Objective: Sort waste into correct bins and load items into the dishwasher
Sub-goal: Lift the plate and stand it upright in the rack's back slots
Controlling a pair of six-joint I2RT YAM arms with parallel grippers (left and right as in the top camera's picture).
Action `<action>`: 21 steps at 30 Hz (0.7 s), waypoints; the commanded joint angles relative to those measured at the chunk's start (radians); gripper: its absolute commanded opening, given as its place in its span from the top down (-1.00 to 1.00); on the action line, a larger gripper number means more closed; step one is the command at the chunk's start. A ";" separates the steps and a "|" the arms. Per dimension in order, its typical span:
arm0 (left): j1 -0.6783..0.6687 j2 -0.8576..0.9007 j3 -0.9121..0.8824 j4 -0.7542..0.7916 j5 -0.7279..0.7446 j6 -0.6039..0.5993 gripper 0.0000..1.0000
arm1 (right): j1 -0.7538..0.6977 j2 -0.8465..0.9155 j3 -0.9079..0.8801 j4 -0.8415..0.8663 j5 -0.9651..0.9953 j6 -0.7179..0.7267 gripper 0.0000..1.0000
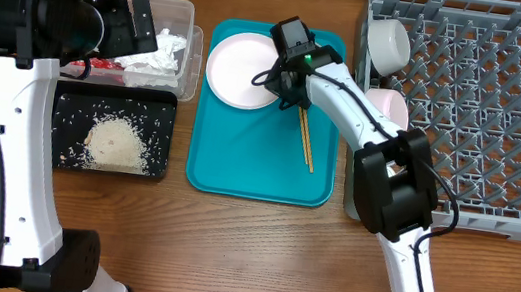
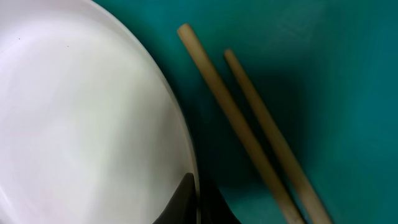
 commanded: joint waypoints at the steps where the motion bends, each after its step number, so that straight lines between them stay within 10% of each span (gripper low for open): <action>1: 0.003 0.003 0.002 0.001 -0.013 0.019 -0.99 | -0.018 -0.095 0.082 -0.026 0.041 -0.128 0.92; 9: 0.002 0.003 0.002 0.002 -0.013 0.019 -1.00 | -0.093 -0.368 0.179 -0.114 0.194 -0.552 0.93; 21: 0.002 0.003 0.002 0.001 -0.013 0.019 -1.00 | -0.261 -0.573 0.167 -0.219 0.752 -0.790 0.92</action>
